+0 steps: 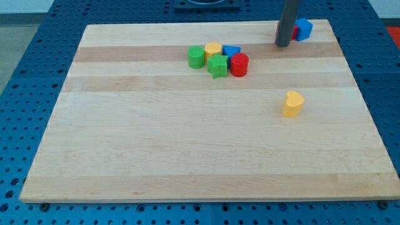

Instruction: Separate the red circle from blue triangle

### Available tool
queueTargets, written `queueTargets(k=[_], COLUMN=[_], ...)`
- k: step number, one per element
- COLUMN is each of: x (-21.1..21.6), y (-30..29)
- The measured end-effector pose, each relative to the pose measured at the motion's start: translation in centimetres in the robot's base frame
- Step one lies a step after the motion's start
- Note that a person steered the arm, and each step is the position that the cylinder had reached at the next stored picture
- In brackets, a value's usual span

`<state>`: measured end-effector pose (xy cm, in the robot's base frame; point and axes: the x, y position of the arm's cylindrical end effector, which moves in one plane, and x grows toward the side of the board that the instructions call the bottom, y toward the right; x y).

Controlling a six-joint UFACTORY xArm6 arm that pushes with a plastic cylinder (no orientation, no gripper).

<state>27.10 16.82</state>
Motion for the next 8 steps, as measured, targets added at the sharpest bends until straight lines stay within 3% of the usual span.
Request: queueTargets(k=[2,3,4,5,6,8], x=[-1.5,1.8,9.2,12.5,12.8,9.1], y=[0.0,0.0,-1.3,-7.0,-12.2,-10.8])
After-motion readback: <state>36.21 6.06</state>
